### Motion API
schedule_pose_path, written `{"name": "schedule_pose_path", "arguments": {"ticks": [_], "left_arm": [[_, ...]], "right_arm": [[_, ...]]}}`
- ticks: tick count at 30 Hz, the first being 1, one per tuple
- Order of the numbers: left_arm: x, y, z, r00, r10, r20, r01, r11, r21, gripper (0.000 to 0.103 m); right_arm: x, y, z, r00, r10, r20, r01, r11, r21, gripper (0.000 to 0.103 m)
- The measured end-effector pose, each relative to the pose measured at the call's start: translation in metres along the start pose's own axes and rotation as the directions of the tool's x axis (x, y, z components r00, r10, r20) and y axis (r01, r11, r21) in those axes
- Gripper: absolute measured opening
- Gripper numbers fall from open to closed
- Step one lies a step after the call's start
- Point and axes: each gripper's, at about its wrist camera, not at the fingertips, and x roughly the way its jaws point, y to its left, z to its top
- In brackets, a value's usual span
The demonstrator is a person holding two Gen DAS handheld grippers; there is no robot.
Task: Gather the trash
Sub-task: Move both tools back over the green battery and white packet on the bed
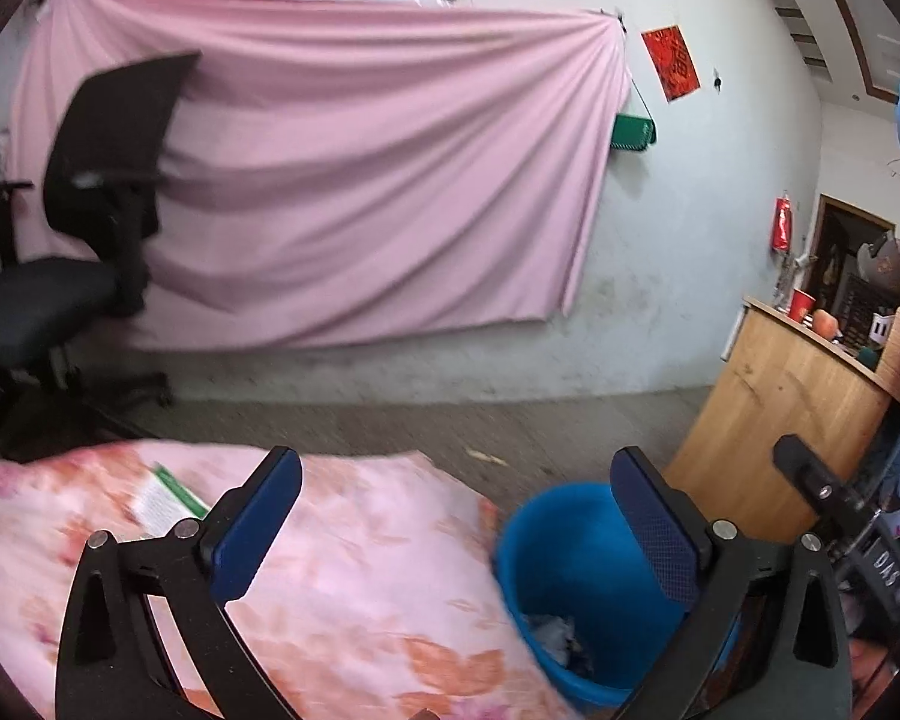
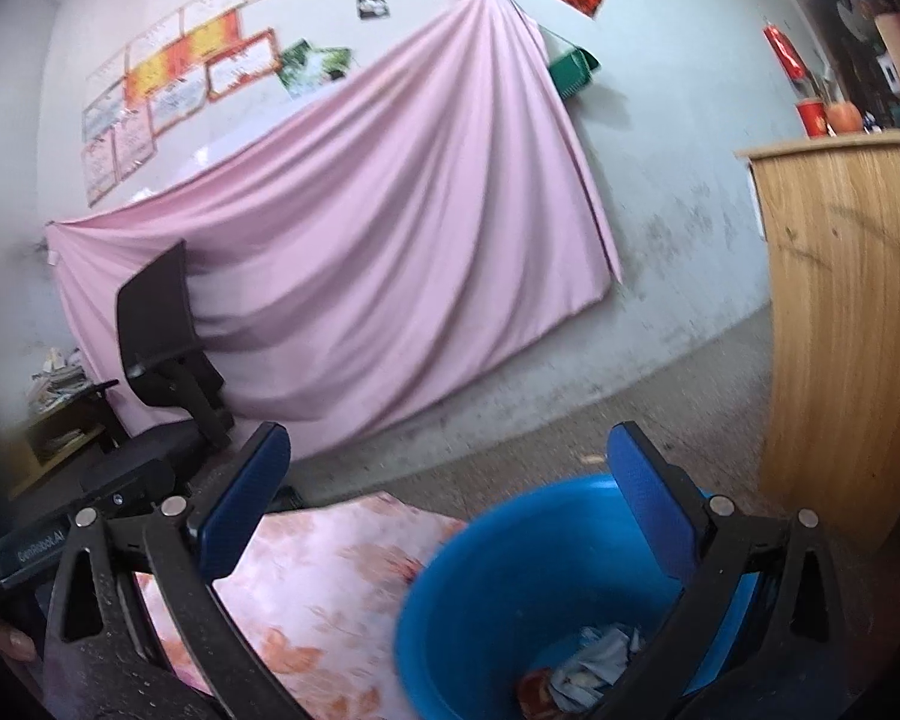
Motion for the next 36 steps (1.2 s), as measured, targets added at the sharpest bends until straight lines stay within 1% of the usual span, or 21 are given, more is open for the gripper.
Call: {"name": "schedule_pose_path", "arguments": {"ticks": [4, 8, 13, 16, 20, 24, 27, 29, 33, 34, 35, 36], "left_arm": [[-0.023, 0.016, 0.002, 0.998, 0.031, 0.061, -0.031, 1.000, 0.003, 0.101], [-0.048, 0.035, 0.006, 0.990, 0.076, 0.123, -0.077, 0.997, 0.009, 0.101], [-0.078, 0.061, 0.011, 0.971, 0.134, 0.198, -0.141, 0.990, 0.019, 0.101], [-0.096, 0.079, 0.012, 0.957, 0.168, 0.236, -0.177, 0.984, 0.016, 0.101], [-0.116, 0.101, 0.013, 0.937, 0.222, 0.270, -0.234, 0.972, 0.013, 0.101], [-0.133, 0.120, 0.008, 0.925, 0.252, 0.284, -0.264, 0.964, 0.003, 0.101], [-0.144, 0.134, 0.000, 0.913, 0.268, 0.308, -0.280, 0.960, -0.007, 0.101], [-0.151, 0.141, -0.007, 0.901, 0.284, 0.329, -0.294, 0.956, -0.022, 0.101], [-0.159, 0.150, -0.019, 0.882, 0.320, 0.347, -0.326, 0.944, -0.043, 0.101], [-0.160, 0.152, -0.020, 0.880, 0.325, 0.346, -0.334, 0.942, -0.036, 0.101], [-0.158, 0.152, -0.023, 0.882, 0.327, 0.339, -0.339, 0.940, -0.026, 0.101], [-0.156, 0.154, -0.025, 0.888, 0.324, 0.326, -0.338, 0.941, -0.015, 0.101]], "right_arm": [[-0.003, 0.025, 0.004, 0.998, 0.044, 0.047, -0.043, 0.999, -0.020, 0.103], [-0.005, 0.057, 0.007, 0.990, 0.096, 0.099, -0.092, 0.995, -0.049, 0.103], [-0.010, 0.094, 0.009, 0.975, 0.151, 0.166, -0.138, 0.987, -0.084, 0.103], [-0.013, 0.114, 0.008, 0.966, 0.180, 0.187, -0.161, 0.981, -0.109, 0.103], [-0.007, 0.141, 0.007, 0.959, 0.231, 0.164, -0.205, 0.965, -0.161, 0.103], [-0.003, 0.166, -0.003, 0.953, 0.276, 0.129, -0.244, 0.945, -0.219, 0.103], [-0.001, 0.178, -0.013, 0.950, 0.292, 0.113, -0.256, 0.931, -0.259, 0.103], [-0.002, 0.182, -0.019, 0.947, 0.300, 0.113, -0.260, 0.925, -0.278, 0.103], [-0.003, 0.189, -0.027, 0.943, 0.312, 0.113, -0.263, 0.910, -0.321, 0.103], [-0.003, 0.191, -0.028, 0.944, 0.311, 0.112, -0.261, 0.908, -0.327, 0.103], [-0.002, 0.192, -0.030, 0.945, 0.308, 0.109, -0.258, 0.907, -0.334, 0.103], [0.000, 0.193, -0.032, 0.948, 0.302, 0.101, -0.252, 0.905, -0.341, 0.103]]}}
